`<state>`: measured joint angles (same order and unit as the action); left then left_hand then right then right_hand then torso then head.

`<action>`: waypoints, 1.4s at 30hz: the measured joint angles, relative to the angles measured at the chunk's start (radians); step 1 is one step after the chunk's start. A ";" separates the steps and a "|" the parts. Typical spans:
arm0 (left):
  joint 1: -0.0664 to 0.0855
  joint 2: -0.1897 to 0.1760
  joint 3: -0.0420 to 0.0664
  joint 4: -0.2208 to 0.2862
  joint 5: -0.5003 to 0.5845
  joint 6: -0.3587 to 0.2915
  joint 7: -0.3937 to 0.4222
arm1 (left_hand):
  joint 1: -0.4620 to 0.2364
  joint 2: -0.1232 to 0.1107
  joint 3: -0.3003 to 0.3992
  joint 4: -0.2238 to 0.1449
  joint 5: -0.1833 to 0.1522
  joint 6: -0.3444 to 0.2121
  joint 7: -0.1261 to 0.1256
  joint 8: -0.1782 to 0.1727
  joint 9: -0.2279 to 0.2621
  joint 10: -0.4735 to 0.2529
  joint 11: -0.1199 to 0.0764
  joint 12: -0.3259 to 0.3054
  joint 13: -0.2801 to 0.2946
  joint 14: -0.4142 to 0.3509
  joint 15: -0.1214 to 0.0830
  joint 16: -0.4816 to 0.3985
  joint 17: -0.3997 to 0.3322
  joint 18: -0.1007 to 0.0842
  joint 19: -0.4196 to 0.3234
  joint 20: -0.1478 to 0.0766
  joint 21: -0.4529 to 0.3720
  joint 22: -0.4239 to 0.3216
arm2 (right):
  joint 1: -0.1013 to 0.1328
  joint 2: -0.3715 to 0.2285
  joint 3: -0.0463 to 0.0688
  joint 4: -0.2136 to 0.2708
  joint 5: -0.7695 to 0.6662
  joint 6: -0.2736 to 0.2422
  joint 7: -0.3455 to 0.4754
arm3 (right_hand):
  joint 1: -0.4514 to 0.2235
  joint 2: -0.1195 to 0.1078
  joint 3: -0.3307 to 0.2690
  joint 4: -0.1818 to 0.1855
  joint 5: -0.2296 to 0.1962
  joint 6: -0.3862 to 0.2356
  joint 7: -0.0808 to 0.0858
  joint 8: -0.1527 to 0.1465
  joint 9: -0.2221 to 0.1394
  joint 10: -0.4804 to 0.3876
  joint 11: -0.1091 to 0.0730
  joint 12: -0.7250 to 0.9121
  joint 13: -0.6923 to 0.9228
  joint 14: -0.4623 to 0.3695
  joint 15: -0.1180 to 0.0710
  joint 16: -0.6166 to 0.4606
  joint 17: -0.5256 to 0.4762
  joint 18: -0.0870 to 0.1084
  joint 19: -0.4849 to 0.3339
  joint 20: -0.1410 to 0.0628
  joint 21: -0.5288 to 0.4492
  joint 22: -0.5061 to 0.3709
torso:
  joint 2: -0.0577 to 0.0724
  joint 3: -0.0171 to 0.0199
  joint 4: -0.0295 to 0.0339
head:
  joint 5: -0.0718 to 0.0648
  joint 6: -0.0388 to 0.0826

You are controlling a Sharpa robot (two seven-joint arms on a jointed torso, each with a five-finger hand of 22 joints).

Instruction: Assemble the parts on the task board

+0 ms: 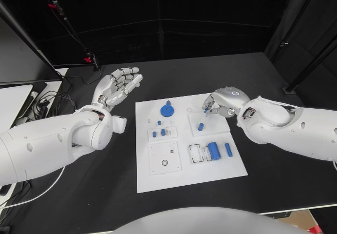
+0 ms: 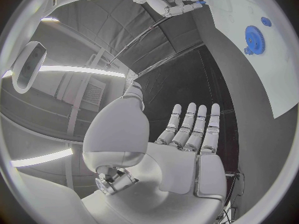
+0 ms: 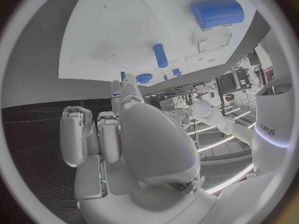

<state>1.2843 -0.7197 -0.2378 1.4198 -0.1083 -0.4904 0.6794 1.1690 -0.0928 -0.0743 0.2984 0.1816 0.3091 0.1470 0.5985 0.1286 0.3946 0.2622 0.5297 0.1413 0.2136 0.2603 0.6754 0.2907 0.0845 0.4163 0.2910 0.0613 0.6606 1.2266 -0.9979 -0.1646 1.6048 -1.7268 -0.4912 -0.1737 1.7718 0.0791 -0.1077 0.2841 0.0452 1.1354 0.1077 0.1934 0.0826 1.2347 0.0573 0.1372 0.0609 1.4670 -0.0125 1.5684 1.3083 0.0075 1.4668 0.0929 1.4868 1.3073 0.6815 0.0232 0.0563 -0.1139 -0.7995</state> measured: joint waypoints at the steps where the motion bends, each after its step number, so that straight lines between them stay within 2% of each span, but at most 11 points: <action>1: 0.000 0.001 0.000 0.000 0.000 0.000 0.000 | 0.000 0.000 0.000 0.000 0.000 0.000 0.000 0.000 0.000 0.000 0.000 0.000 0.000 0.000 0.000 0.000 0.000 0.000 0.000 0.000 0.000 0.000 | 0.000 -0.003 0.000 0.005 0.003 -0.006 0.002 | 0.000 0.000 0.000 0.000 0.000 0.000 0.000 0.000 0.000 0.000 0.000 0.000 0.000 0.000 0.000 0.000 0.000 0.000 0.000 0.000 0.000 0.000 | 0.000 -0.0001 0.0001 | -0.001 0.000; 7: 0.000 0.003 0.000 -0.002 0.000 0.002 0.000 | 0.004 0.004 0.003 -0.003 0.005 0.000 0.000 0.004 -0.001 0.000 0.000 0.007 -0.001 0.000 0.000 0.000 -0.003 0.000 0.000 0.000 0.000 -0.002 | 0.001 -0.010 0.001 0.031 0.024 -0.040 0.017 | 0.000 0.000 0.000 0.000 -0.002 0.000 0.000 0.000 0.000 0.000 0.000 -0.007 0.000 0.000 0.000 0.000 0.000 0.000 0.000 0.000 0.000 0.000 | 0.000 0.0001 0.0010 | -0.001 0.001; 13: 0.000 0.005 0.000 -0.005 0.000 0.003 0.000 | 0.004 0.004 0.003 -0.003 0.005 0.000 0.000 0.004 -0.001 0.000 0.000 0.007 -0.001 0.000 0.000 0.000 -0.004 0.000 0.000 0.000 0.000 -0.002 | 0.001 0.002 0.001 0.053 0.061 -0.067 0.039 | 0.003 -0.003 0.004 0.001 -0.002 0.003 0.003 -0.005 -0.001 0.003 0.004 -0.011 0.000 0.000 0.000 0.000 0.000 0.000 0.000 0.000 0.000 0.000 | 0.001 0.0004 0.0015 | 0.007 -0.003; 20: 0.000 0.008 0.000 -0.008 0.000 0.004 0.000 | 0.002 0.006 0.003 -0.003 0.005 -0.003 -0.003 0.004 -0.001 0.000 0.000 0.007 -0.001 0.000 0.000 0.000 -0.004 0.000 0.000 0.000 0.000 -0.002 | 0.001 0.042 0.001 0.094 0.094 -0.075 0.066 | 0.008 -0.002 0.006 -0.001 -0.002 0.004 0.004 -0.008 -0.002 0.007 0.000 -0.019 0.000 0.000 0.000 0.000 0.000 0.000 0.000 0.000 0.000 0.000 | 0.002 0.0006 0.0019 | 0.030 -0.013; 22: 0.000 0.011 0.000 -0.009 0.000 0.004 0.000 | 0.000 0.007 0.003 -0.003 0.005 -0.004 -0.004 0.004 -0.001 0.000 0.000 0.006 -0.001 0.000 0.000 0.000 -0.004 0.000 0.000 0.000 0.000 -0.002 | 0.001 0.060 0.001 0.105 0.102 -0.074 0.073 | 0.009 -0.001 0.009 0.002 -0.002 0.004 0.004 -0.009 -0.003 0.011 0.003 -0.019 0.000 0.000 0.000 0.000 0.000 0.000 0.000 0.000 0.000 0.000 | 0.002 0.0006 0.0020 | 0.035 -0.018; 28: 0.000 0.014 0.000 -0.010 0.000 0.005 0.000 | 0.000 0.008 0.003 -0.003 0.005 -0.004 -0.004 0.004 -0.001 0.000 0.000 0.007 -0.001 0.000 0.000 0.000 -0.004 0.000 0.000 0.000 0.000 -0.002 | -0.002 0.100 0.000 0.123 0.114 -0.053 0.088 | 0.010 0.000 0.012 -0.001 -0.003 0.004 0.005 -0.012 -0.004 0.011 0.003 -0.025 0.000 0.000 0.000 0.000 0.000 0.000 0.000 0.000 0.000 0.000 | 0.002 0.0006 0.0034 | 0.049 -0.028; 35: 0.000 0.016 0.000 -0.013 0.000 0.006 0.000 | 0.000 0.008 0.003 -0.003 0.005 -0.004 -0.004 0.004 -0.001 0.000 0.000 0.006 -0.001 0.000 0.000 0.000 -0.004 0.000 0.000 0.000 0.000 -0.002 | -0.032 0.122 -0.001 0.143 0.113 -0.006 0.093 | 0.014 -0.004 0.014 -0.003 0.001 0.001 0.008 -0.014 -0.007 0.011 0.003 -0.030 0.000 0.000 0.000 0.000 0.000 0.000 0.000 0.000 0.000 0.000 | 0.001 -0.0005 0.0035 | 0.064 -0.043; 42: 0.000 0.019 0.000 -0.015 0.000 0.007 0.000 | 0.000 0.008 0.003 -0.003 0.005 -0.003 -0.004 0.004 -0.001 0.000 0.000 0.006 -0.001 0.000 0.000 0.000 -0.004 0.000 0.000 0.000 0.000 -0.002 | -0.059 0.131 -0.001 0.161 0.084 0.059 0.083 | 0.017 -0.001 0.018 -0.002 0.001 0.003 0.011 -0.018 -0.007 0.011 0.003 -0.034 0.000 0.000 0.000 0.000 0.000 0.000 0.000 0.000 0.000 0.000 | 0.000 -0.0009 0.0030 | 0.072 -0.054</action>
<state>1.2839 -0.7011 -0.2379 1.4050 -0.1079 -0.4838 0.6795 1.1692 -0.0852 -0.0717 0.2957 0.1871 0.3056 0.1434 0.6025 0.1273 0.3947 0.2621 0.5362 0.1400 0.2137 0.2603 0.6754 0.2866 0.0845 0.4162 0.2910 0.0613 0.6588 1.1679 -0.8665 -0.1656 1.7656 -1.6427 -0.4317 -0.0904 1.7888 0.0780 -0.0900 0.2824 0.0459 1.1387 0.1187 0.1757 0.0757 1.2455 0.0608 0.1033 0.0609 1.4670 -0.0121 1.5684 1.3084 0.0075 1.4668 0.0930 1.4868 1.3073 0.6818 0.0223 0.0593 -0.0417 -0.8534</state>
